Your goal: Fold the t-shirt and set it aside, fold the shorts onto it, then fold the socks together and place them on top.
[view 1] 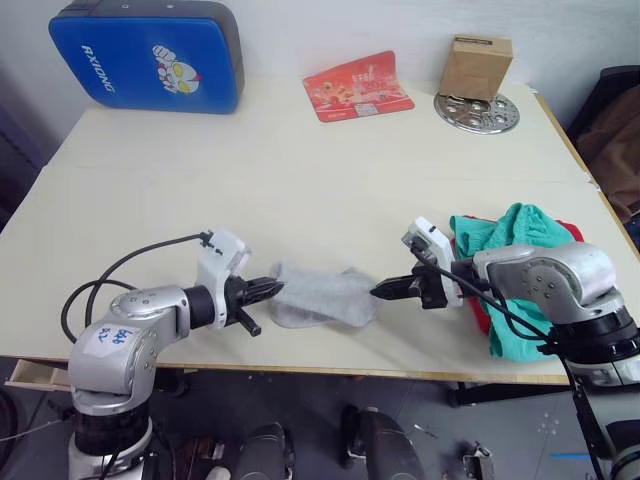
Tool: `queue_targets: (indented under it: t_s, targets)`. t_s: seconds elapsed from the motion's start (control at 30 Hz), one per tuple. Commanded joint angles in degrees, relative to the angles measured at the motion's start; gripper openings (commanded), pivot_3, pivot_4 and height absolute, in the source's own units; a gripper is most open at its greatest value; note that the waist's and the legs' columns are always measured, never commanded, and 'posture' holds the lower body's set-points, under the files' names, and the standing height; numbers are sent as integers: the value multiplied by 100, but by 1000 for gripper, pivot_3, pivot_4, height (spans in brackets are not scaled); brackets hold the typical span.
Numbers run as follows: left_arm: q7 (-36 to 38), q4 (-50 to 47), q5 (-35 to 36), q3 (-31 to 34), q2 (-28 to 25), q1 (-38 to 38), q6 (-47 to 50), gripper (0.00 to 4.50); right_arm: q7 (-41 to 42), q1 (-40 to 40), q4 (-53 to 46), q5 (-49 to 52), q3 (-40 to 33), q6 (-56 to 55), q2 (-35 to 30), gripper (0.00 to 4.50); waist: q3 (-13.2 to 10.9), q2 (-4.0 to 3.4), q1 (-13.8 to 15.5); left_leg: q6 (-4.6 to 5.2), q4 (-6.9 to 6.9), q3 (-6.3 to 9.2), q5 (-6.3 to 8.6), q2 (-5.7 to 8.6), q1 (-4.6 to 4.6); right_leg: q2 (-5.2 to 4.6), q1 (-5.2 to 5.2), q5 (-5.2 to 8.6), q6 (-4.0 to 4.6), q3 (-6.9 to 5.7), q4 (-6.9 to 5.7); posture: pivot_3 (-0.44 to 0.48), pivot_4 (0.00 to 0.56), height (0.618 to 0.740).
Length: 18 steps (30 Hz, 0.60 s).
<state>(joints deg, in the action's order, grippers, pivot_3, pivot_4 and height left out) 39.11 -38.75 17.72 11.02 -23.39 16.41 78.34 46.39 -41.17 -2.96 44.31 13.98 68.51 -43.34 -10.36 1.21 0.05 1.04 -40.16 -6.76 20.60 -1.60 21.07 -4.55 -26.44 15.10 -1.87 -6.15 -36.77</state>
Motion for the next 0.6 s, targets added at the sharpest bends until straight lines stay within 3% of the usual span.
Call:
queue_targets:
  t_s: [0.03,0.23,0.47,0.53,0.6]
  targets:
    - [-428,-548,144,-69,173,-349,135,36,411,-223,318,-434,185,-370,19,0,0,0,4,0,0,-1,0,0,0,-1,0,0,0,0,1,0,150,740]
    - [-979,-291,131,-117,352,-564,-21,36,464,-391,722,-930,190,-644,325,0,0,0,-2,-3,-2,-1,-1,0,-3,-1,1,0,1,1,-1,0,150,740]
    - [-1118,-45,403,-197,499,-702,-115,36,461,-246,457,-994,-29,-549,428,0,0,0,-5,-4,1,-1,-1,-1,-2,-2,0,0,2,0,-1,0,150,740]
    - [-1066,-10,559,-152,506,-718,-39,468,424,-197,320,-946,-145,-481,420,0,0,0,-3,-4,1,-1,-1,-1,-2,-2,0,0,2,-1,-1,0,150,740]
    - [-959,-18,748,-80,431,-711,-7,987,398,-109,113,-916,-270,-424,390,421,0,0,0,-4,1,-1,-1,-1,-2,-3,0,0,2,-1,-1,0,150,740]
